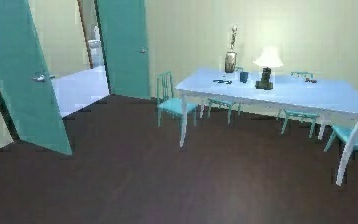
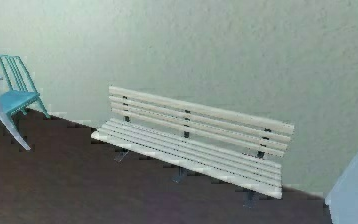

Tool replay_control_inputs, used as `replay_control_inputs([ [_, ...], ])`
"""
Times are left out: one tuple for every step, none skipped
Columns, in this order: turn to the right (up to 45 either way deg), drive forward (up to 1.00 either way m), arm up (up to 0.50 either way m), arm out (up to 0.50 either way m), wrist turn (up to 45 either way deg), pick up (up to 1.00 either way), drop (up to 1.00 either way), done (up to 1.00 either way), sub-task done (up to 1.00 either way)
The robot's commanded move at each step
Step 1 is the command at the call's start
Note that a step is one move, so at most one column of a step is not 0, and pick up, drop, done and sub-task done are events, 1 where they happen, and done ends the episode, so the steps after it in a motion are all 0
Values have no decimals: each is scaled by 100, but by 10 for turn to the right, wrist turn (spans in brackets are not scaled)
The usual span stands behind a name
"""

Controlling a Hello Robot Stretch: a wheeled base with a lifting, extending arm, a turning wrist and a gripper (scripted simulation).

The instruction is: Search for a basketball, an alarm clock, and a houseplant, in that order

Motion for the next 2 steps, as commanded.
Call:
replay_control_inputs([
  [-180,0,0,0,0,0,0,0,0],
  [0,50,0,0,0,0,0,0,0],
])
